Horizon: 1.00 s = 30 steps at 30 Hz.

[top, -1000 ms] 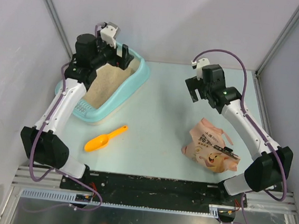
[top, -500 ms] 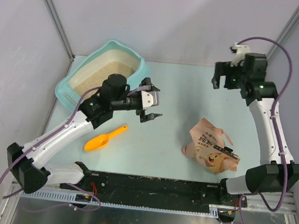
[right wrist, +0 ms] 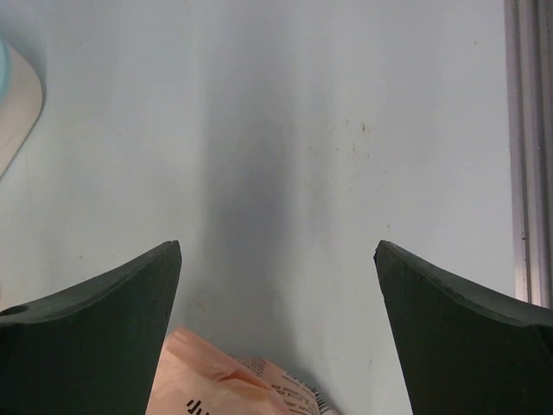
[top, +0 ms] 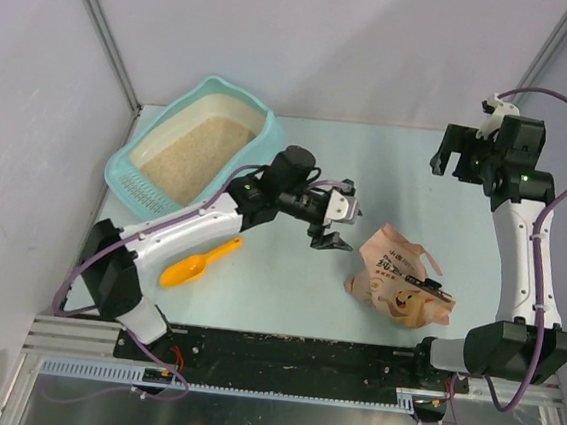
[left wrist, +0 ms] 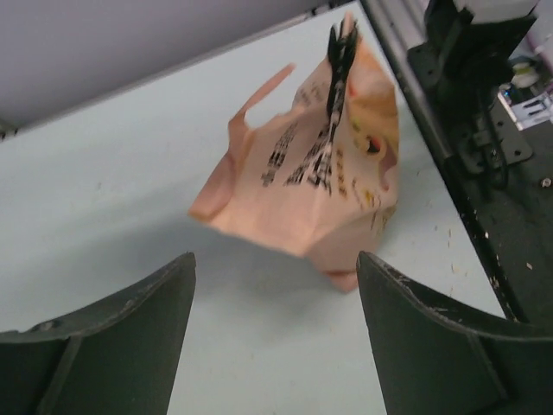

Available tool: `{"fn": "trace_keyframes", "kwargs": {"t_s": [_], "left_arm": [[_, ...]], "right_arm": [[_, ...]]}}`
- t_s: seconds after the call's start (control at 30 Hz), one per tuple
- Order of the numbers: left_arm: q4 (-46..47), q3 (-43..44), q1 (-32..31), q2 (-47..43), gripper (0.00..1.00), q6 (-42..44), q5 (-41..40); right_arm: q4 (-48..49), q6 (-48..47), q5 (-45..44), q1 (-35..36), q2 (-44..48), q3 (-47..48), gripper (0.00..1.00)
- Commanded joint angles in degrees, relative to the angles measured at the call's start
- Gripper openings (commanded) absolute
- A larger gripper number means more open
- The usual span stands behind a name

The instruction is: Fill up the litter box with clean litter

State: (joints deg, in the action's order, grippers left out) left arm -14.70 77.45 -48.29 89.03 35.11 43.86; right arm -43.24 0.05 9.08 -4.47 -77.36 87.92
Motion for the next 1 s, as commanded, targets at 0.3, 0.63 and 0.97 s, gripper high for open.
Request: {"fn": "trace_keyframes", "kwargs": {"t_s": [0.3,0.63,0.97], "left_arm": [[0.72,11.84,-9.45,14.23,0.75,2.68,9.49],[1.6,12.64,-11.22,21.79,0.56,4.88,-0.61],[2.04,12.02,-4.97,20.83,0.0,-2.5,-5.8]], "right_arm": [[-0.18,2.31,3.4,-2.74,2.48,-2.66,1.0],[-0.52,3.46,5.07,-3.53,2.56,-3.63,1.0],[3.43,5.48,8.23,-4.14,-0.5,-4.6,1.0]]}}
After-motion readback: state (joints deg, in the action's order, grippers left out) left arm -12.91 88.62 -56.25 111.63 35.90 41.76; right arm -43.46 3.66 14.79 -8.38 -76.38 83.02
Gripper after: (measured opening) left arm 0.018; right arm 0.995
